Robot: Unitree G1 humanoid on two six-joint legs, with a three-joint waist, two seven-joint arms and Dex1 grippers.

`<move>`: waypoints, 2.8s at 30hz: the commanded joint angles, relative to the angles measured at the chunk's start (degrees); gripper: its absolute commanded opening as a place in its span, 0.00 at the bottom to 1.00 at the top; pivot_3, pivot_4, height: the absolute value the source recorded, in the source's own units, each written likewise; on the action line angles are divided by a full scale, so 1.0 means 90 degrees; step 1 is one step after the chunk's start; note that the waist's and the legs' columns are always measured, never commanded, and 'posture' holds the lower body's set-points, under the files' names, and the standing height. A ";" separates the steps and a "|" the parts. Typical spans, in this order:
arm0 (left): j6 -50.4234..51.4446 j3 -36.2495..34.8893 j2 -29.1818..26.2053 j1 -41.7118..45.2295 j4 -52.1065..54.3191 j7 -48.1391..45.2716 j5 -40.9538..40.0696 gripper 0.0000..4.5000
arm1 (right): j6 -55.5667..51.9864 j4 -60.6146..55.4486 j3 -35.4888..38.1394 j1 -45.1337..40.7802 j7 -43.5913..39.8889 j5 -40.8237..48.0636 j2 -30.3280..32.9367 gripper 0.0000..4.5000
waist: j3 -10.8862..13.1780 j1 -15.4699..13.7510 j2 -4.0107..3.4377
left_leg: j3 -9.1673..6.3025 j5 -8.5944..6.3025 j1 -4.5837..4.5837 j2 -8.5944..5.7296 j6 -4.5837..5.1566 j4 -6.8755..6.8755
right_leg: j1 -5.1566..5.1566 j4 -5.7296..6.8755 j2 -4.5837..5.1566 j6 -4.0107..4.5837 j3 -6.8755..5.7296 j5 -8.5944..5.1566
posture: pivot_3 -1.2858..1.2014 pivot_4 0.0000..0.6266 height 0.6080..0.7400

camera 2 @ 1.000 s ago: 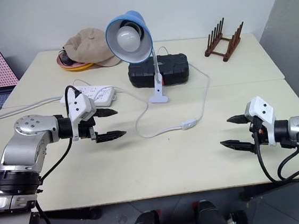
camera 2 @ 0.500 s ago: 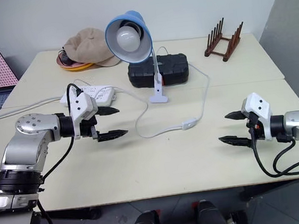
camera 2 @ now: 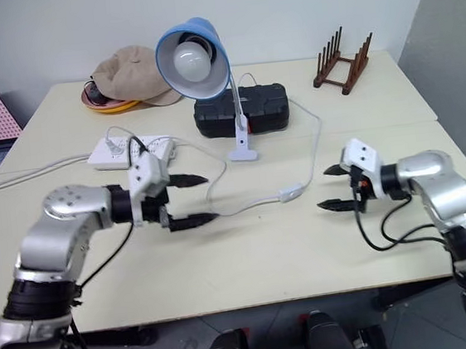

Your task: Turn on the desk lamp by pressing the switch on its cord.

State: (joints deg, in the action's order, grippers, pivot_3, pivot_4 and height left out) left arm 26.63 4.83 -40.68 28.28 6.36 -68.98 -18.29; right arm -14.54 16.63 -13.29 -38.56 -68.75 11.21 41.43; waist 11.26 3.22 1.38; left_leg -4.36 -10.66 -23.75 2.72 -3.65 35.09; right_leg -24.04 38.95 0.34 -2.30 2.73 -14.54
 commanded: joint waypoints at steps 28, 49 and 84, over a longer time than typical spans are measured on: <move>0.0449 -0.0358 -0.0156 -0.0477 0.1007 0.0696 -0.0651 1.00 | 0.2970 0.5028 -0.0306 -0.2455 -0.0829 -0.1713 -0.1738 0.38 | 0.0001 0.0008 -0.0003 | -0.0002 0.0000 0.0006 -0.0001 0.0000 -0.0001 | 0.0002 0.0007 -0.0001 0.0002 0.0001 0.0002 | 0.52 0.24 1.00; 0.3996 -0.1761 0.1192 -0.0391 0.0663 0.2338 -0.3660 1.00 | -0.3625 -0.0353 0.1381 -0.0979 -0.0784 0.1419 -0.1506 0.09 | 0.0002 -0.0020 -0.0004 | -0.0020 0.0000 -0.0003 -0.0001 0.0000 0.0003 | 0.0005 0.0010 0.0000 0.0001 -0.0015 0.0001 | 0.52 0.24 1.00; 0.3826 -0.0510 0.1212 0.0789 0.0054 0.0982 -0.3658 0.44 | -0.5130 -0.2998 0.0842 0.0116 -0.0200 0.3114 -0.0652 0.09 | 0.0001 -0.0003 -0.0002 | -0.0017 0.0000 -0.0006 -0.0003 0.0000 0.0005 | 0.0002 0.0000 -0.0002 0.0000 -0.0011 0.0000 | 0.52 0.24 1.00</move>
State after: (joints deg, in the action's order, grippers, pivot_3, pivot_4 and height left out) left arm 61.95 0.08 -29.51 35.27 4.28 -59.37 -50.64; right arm -61.22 -8.70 -5.83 -36.71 -70.37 37.32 35.26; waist 11.27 3.20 1.35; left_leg -4.52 -10.66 -23.81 2.69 -3.65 35.13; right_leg -24.03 38.96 0.32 -2.30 2.63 -14.54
